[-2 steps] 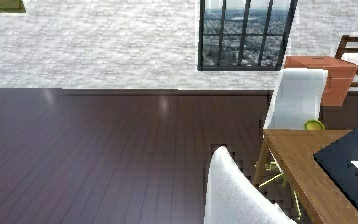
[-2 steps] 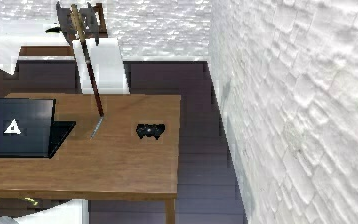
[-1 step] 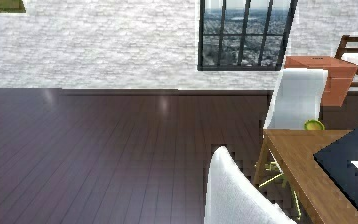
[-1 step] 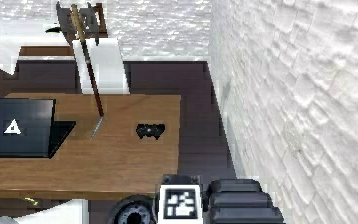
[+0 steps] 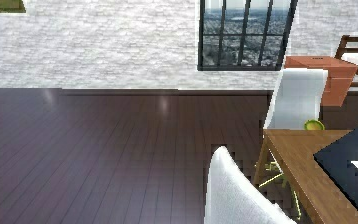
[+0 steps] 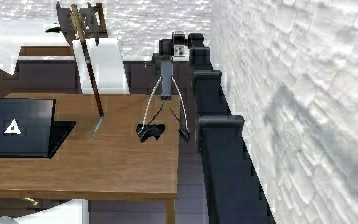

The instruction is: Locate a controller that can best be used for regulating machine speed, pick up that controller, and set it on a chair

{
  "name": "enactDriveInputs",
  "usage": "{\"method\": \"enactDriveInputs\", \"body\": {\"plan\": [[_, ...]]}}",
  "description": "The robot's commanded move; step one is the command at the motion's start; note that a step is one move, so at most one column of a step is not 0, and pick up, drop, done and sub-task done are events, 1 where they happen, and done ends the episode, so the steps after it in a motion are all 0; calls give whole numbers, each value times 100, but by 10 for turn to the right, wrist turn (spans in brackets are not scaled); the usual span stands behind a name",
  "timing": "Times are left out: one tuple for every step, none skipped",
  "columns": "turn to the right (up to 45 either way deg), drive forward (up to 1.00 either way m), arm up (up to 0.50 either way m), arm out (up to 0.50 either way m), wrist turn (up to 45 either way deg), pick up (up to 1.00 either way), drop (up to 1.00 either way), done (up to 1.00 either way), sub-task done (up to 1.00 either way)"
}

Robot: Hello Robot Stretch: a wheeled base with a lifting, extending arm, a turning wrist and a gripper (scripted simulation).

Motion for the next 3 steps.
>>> {"method": "enactDriveInputs", "body": {"plan": [[0, 0, 0, 0, 450, 0, 0, 0, 0], [0, 0, 0, 0, 450, 0, 0, 0, 0], [0, 0, 0, 0, 450, 0, 0, 0, 0]]}}
